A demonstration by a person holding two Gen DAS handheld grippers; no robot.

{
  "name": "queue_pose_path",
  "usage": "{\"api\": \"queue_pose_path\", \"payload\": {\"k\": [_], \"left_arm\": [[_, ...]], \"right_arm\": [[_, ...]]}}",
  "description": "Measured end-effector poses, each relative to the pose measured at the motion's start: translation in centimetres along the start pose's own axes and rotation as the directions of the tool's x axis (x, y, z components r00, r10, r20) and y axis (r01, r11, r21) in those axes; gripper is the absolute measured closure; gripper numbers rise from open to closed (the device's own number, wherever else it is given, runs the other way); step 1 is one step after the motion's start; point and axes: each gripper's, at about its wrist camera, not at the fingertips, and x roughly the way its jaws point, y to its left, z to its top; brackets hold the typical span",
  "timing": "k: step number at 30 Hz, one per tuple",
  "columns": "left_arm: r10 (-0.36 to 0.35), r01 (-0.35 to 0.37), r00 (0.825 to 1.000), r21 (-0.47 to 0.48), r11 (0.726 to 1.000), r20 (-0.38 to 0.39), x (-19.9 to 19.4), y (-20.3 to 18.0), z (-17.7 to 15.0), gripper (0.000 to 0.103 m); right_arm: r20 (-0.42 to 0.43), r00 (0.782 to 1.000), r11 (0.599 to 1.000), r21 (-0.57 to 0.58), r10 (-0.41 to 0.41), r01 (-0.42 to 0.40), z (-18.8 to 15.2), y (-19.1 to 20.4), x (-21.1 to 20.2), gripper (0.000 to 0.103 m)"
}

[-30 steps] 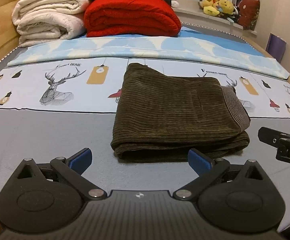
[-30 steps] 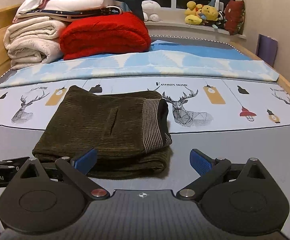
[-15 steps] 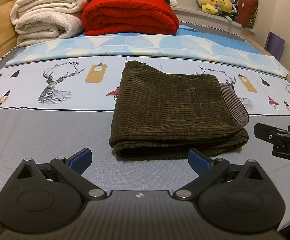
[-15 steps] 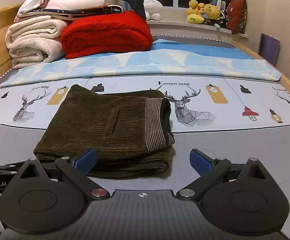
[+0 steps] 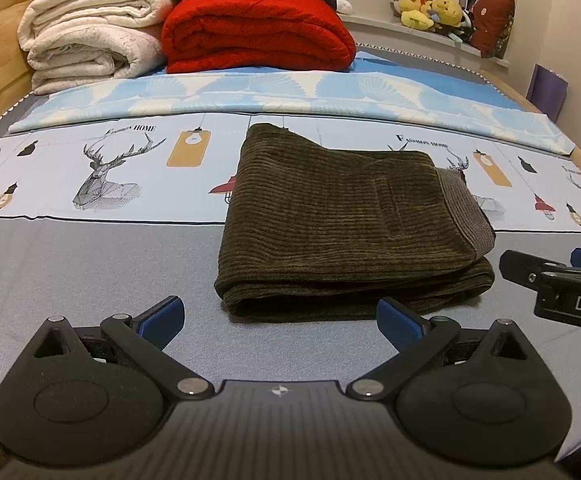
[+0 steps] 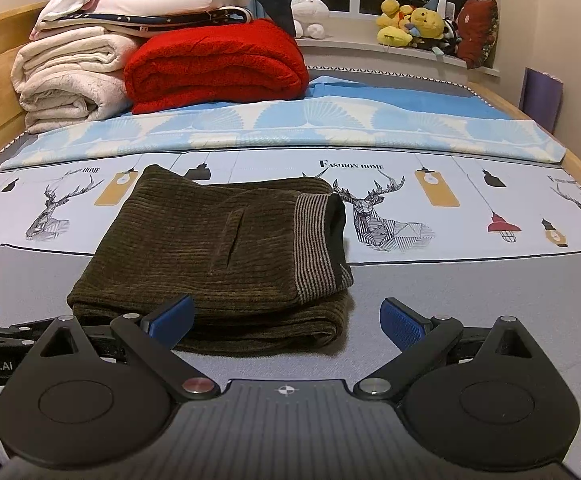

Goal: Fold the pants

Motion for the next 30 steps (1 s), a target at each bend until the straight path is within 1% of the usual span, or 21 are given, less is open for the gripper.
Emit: {"api": "queue_pose_path", "payload": {"k": [18,30], "left_arm": [[-0.015,0.015,1.000,0.018,1.000,0.013,-0.15,-0.26,0.04,0.001],[-0.012,0.012,1.000,0.026,1.000,0.021,-0.23,-0.24,0.00,0.001]], "right_arm": [[0.000,1.000,1.000,-0.003,0.007,-0.007,0.02,0.17,-0.09,0.004],[-0.001,1.000,1.000,-0.004,0.010,-0.010,0.08,0.06,-0.12,0.004]]}}
